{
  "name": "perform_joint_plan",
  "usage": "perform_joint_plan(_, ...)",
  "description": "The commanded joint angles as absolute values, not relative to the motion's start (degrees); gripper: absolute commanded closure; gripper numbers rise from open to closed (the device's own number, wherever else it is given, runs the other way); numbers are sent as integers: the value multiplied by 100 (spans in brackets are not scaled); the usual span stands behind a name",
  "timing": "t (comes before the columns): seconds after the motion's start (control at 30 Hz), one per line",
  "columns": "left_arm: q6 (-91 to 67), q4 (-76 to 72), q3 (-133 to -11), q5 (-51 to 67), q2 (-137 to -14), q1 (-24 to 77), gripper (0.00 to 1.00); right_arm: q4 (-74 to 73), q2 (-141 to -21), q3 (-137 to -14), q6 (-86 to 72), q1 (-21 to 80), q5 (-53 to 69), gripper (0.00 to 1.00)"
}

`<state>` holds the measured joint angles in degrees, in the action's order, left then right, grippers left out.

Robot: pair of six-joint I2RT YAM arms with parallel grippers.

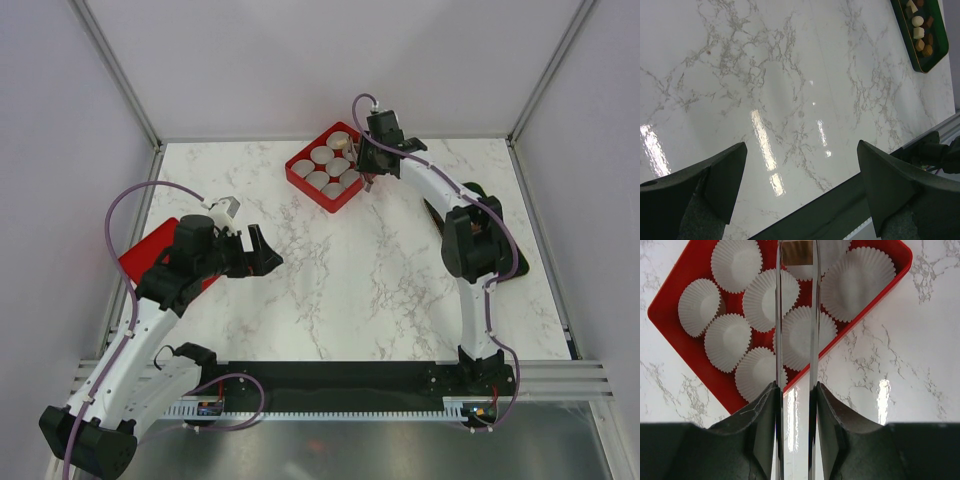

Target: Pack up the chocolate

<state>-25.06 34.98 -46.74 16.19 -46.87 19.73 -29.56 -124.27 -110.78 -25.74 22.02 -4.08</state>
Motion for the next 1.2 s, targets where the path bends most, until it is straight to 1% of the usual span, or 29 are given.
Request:
perform_joint_plan(0.0,-2268,3305,-4658,1652,-4676,1969,0,-2549,-12506,-11417,-2549,2232,-589,59)
perform_joint_plan(0.23,-2259,3305,-4658,1661,-4702,1960,0,-2549,-12700,-11443,-2435,2241,-765,58)
perform_joint_plan(0.4,-2259,3305,-4658,1661,-4720,1960,0,-2505,-12841,-11557,-2356,2232,-765,55)
perform_joint_plan(0.73,-2259,3313,-4658,1635,-4737,1960,0,-2364,-12727,-11610,-2250,2232,-817,50)
perform_joint_plan(0.93,-2268,3305,-4658,1626,-4711,1960,0,-2364,-12393,-11523,-2215,2232,-861,49)
perform_joint_plan(1.03,-2268,3313,-4658,1617,-4693,1960,0,-2373,-12042,-11338,-2197,2232,-853,49)
perform_joint_plan(1.17,-2268,3305,-4658,1617,-4667,1960,0,-2487,-11279,-10961,-2180,2232,-809,51)
